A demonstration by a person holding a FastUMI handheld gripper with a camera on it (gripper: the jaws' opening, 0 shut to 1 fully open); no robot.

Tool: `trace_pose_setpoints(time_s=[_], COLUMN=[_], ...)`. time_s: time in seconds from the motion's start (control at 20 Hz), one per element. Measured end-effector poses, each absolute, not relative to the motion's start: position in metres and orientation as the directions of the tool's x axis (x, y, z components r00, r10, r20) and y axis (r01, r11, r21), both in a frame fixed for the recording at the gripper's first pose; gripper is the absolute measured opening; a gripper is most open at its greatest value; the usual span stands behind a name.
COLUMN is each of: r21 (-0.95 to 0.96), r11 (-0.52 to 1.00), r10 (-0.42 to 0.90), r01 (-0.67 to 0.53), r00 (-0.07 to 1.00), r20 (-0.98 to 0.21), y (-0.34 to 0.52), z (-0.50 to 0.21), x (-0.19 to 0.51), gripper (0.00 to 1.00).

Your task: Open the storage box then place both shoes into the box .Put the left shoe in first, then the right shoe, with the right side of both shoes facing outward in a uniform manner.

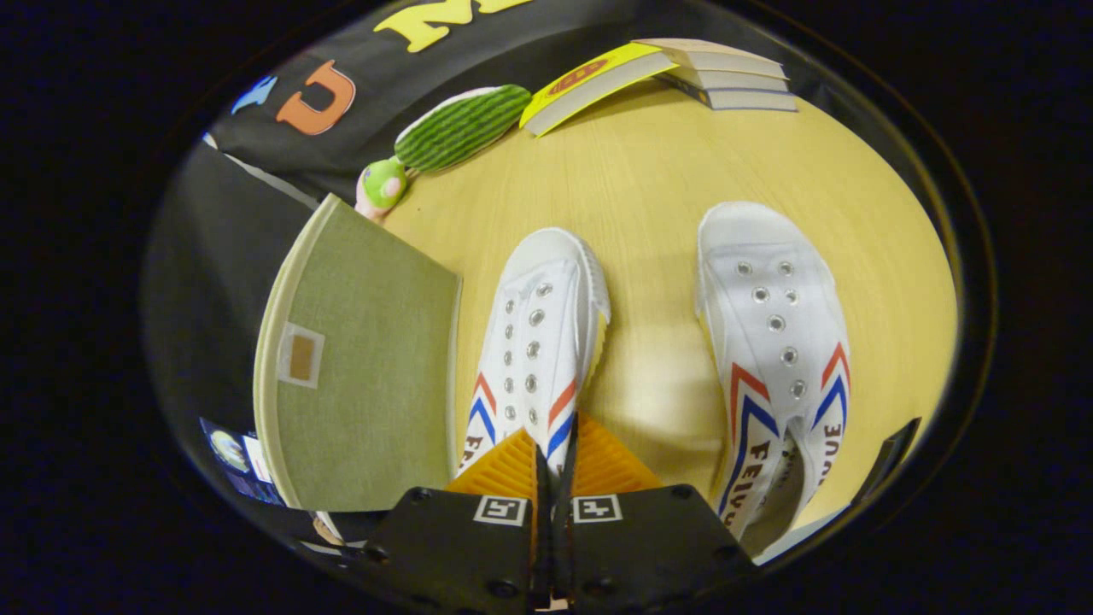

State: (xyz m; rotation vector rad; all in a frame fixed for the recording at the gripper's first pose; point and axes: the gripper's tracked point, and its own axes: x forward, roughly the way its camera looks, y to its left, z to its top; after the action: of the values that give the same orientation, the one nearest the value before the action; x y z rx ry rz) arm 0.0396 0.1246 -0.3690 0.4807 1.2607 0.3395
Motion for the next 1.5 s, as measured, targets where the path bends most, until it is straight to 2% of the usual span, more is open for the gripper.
trace_pose_setpoints(time_s=[0.2,0.45,0.65,0.9,1.1,1.5], r21=[0.575,0.602,0.61,0.625,0.641,0.664], r11=[0.817,0.799,0.789,0.766,0.746,0.737], r10=[0.537,0.553,0.578,0.618,0.646,0.664], r01=[0.038,0.008,-0.077,-0.151,-0.179,-0.122], r00=[0.31,0.383,0.432,0.441,0.425,0.308], r20=[-0.785,-0.74,-0.693,-0.651,-0.633,-0.681], y=[0.126,0.131,0.152,0.203,0.257,0.333], z=[-0.331,-0.247,-0.175,-0.116,-0.105,-0.153], x=[0.031,0.011,0.009,0.015,0.02,0.02], gripper=[0.06,0.06,0.06,0.06,0.06,0.06])
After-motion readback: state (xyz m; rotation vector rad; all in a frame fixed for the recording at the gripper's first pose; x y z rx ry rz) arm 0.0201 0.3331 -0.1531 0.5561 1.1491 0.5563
